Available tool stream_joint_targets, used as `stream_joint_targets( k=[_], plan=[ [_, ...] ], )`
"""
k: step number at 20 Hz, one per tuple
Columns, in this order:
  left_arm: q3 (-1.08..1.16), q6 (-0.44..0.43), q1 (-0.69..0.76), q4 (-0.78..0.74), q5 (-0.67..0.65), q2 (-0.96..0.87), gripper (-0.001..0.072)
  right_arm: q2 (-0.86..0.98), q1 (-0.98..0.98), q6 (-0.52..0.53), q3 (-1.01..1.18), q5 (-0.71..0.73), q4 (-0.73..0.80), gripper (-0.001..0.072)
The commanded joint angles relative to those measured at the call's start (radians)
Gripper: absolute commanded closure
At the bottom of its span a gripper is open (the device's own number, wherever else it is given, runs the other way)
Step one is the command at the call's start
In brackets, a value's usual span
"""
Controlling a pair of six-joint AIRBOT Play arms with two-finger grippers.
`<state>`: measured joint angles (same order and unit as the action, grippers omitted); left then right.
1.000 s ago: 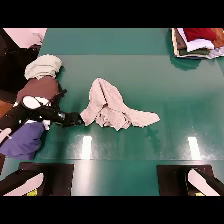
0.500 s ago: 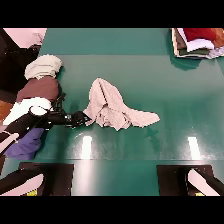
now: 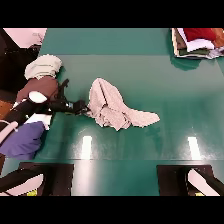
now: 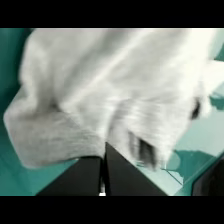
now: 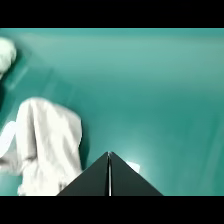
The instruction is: Fold the shirts.
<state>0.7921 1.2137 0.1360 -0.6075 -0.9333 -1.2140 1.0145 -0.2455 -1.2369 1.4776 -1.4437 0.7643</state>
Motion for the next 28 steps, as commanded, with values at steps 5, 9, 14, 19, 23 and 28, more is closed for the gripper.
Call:
stream_joint_targets(
  k=[5,9,14,19,23,28],
  plan=[
    [0.415,0.016,0.0,-0.226,-0.23,0.0,0.0686,0.027,0.0,0.072,-0.527,0.083,0.117,0.0372],
    [0.447,0.021,0.0,-0.227,-0.233,-0.002,0.0685,0.198,0.077,0.119,-0.635,0.111,0.119,0.0327],
    [0.447,0.02,0.0,-0.236,-0.253,-0.002,0.0685,0.359,0.201,0.124,-0.636,0.246,0.119,0.0327],
    [0.447,0.02,0.0,-0.249,-0.253,-0.002,0.0686,0.435,0.294,0.124,-0.636,0.249,0.118,0.033],
    [0.454,0.031,0.0,-0.253,-0.255,0.0,0.0686,0.406,0.321,0.124,-0.634,0.288,0.121,0.0699],
    [0.72,0.084,0.0,-0.378,-0.273,0.047,0.0686,0.184,0.212,0.041,-0.421,0.285,0.121,0.07]
  ],
)
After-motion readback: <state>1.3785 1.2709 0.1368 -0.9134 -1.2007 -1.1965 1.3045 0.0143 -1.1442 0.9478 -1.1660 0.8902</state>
